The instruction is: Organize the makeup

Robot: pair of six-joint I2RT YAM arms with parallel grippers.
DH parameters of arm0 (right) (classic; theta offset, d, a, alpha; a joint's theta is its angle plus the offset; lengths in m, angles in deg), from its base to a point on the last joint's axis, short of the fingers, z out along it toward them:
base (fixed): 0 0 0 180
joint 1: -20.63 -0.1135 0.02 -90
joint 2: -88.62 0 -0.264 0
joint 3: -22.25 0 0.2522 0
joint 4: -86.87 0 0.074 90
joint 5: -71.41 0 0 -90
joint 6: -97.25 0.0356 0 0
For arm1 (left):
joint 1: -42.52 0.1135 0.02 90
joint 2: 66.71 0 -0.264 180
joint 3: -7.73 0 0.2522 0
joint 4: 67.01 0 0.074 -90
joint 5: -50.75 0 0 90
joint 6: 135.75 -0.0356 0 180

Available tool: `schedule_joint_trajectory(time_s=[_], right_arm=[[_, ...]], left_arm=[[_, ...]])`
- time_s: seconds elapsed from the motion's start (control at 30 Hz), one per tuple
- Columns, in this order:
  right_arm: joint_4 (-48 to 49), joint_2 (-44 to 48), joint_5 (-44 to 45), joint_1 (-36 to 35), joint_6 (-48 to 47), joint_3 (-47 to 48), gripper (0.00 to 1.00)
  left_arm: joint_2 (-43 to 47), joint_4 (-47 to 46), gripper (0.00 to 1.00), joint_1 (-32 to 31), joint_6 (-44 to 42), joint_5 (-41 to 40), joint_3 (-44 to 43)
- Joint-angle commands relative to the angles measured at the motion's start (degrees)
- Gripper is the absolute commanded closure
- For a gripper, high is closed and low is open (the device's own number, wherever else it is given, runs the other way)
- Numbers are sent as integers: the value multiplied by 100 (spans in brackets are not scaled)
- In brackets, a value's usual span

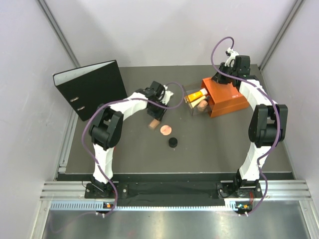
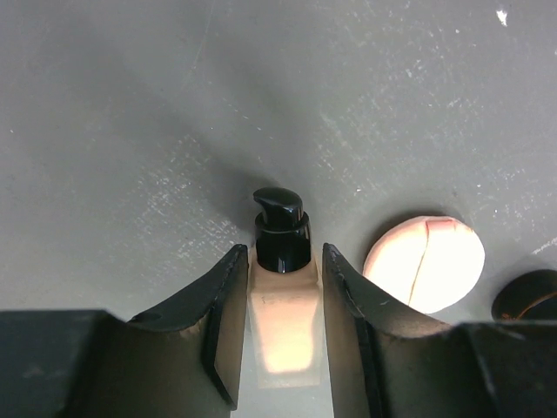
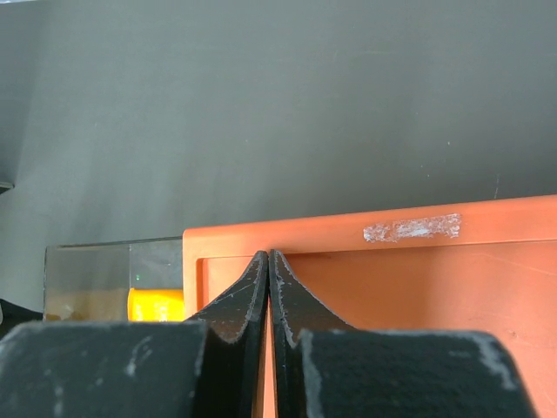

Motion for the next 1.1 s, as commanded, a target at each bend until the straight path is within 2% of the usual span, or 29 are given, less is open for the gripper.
schedule_joint_trajectory(time_s=[0.0,0.2,0.37,0.7,0.87,0.9,0.93,1.0,1.07], right_arm=[[-1586,-677,417,38,-165,-420,100],[-1586,-659,426,38,-173,-446,100],[-1586,-677,417,47,-173,-420,100],[-1594,-686,409,29,-182,-420,100],[-1594,-694,409,38,-173,-437,100],[-1594,-694,400,29,-182,-437,100],[-1586,-712,391,38,-165,-437,100],[-1586,-721,391,29,-165,-420,100],[-1577,-729,382,38,-173,-420,100]], left_arm=[[176,51,100,-10,-7,109,-368],[325,-28,100,-10,239,-75,-1070],[528,-501,100,-10,581,55,-1537],[669,-1950,100,-10,2460,1198,-2381],[625,-3163,100,-10,3700,1742,-2180],[564,-3801,100,-19,4250,1944,-2014],[537,-4051,100,-19,4526,2015,-1917],[388,-4369,100,-98,4931,2068,-1863],[204,-4448,100,-203,4933,2095,-1976]])
